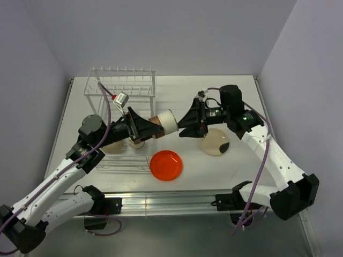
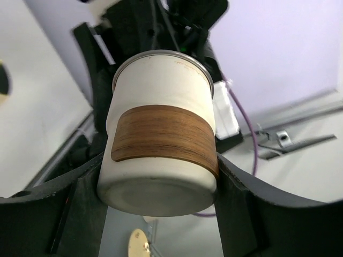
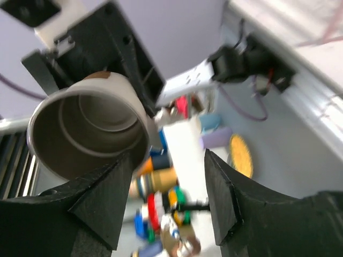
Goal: Load the mixed dishes into the dish rack
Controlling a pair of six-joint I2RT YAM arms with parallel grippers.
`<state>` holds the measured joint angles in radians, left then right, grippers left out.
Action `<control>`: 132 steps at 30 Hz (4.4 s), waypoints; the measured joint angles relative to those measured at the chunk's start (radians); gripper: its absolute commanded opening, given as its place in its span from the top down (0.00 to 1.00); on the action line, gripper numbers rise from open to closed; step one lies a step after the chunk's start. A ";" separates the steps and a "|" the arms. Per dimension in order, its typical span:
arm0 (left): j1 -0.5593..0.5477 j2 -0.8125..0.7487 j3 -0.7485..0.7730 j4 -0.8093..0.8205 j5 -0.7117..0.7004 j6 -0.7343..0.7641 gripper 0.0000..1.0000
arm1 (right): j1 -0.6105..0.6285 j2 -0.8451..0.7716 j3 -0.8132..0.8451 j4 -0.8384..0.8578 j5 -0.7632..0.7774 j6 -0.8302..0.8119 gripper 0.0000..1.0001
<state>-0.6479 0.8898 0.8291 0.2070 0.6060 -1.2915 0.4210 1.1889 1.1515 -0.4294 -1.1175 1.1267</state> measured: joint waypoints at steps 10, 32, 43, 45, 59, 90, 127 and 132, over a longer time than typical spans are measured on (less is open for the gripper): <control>0.082 -0.133 0.032 -0.571 -0.274 0.037 1.00 | -0.133 0.001 0.055 -0.421 0.254 -0.282 0.44; 0.137 0.240 0.235 -1.057 -0.394 0.172 1.00 | -0.138 -0.003 0.055 -0.537 0.325 -0.393 0.45; 0.174 0.288 0.237 -1.104 -0.423 0.225 1.00 | -0.138 -0.003 0.055 -0.537 0.324 -0.393 0.46; 0.187 0.301 0.237 -1.110 -0.426 0.235 1.00 | -0.138 -0.003 0.055 -0.537 0.324 -0.393 0.46; 0.273 0.390 0.271 -1.128 -0.446 0.306 1.00 | -0.138 -0.003 0.051 -0.537 0.324 -0.396 0.46; 0.284 0.500 0.295 -1.201 -0.474 0.388 0.59 | 0.032 0.137 -0.209 -0.362 0.610 -0.501 0.47; 0.285 0.355 0.235 -1.146 -0.385 0.353 0.01 | 0.103 0.388 -0.577 0.372 0.452 -0.331 0.71; 0.285 0.253 0.237 -1.147 -0.348 0.314 0.01 | 0.103 0.404 -0.621 0.464 0.436 -0.294 0.96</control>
<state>-0.3634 1.1427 1.0664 -0.9398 0.2581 -0.9779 0.5240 1.5932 0.5301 0.0345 -0.6815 0.8322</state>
